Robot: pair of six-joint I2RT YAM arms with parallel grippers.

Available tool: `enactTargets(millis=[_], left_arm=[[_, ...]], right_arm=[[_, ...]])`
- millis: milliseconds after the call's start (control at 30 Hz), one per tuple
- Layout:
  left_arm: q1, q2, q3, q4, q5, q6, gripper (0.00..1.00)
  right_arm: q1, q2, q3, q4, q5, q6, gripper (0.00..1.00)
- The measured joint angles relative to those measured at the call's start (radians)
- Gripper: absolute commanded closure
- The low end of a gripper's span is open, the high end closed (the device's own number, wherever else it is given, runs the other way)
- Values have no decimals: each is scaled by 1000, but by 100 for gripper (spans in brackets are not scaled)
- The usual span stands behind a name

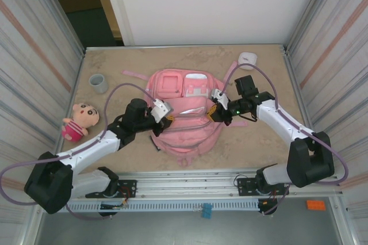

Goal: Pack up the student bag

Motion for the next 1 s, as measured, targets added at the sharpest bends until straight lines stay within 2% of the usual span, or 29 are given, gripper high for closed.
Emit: enactTargets(millis=[333,500,667,800,1000], left_arm=[[-86,1,40,-42,-156,0,100],[-146,12,41,-48,-247,-39,99],[-207,73,63,-35,-336,-71,99],[-234,141,112,-6,-366,-87,99],[-254,208,149,55,-369,-132,96]], right_arm=[[80,-2,68,-99,37,246,100],[174,-18,68,-80,146,423,100],[214,-44,56,-9,242,660,100],[228,-44,52,34,303,846,100],[256,-48,37,88,379,1023,100]])
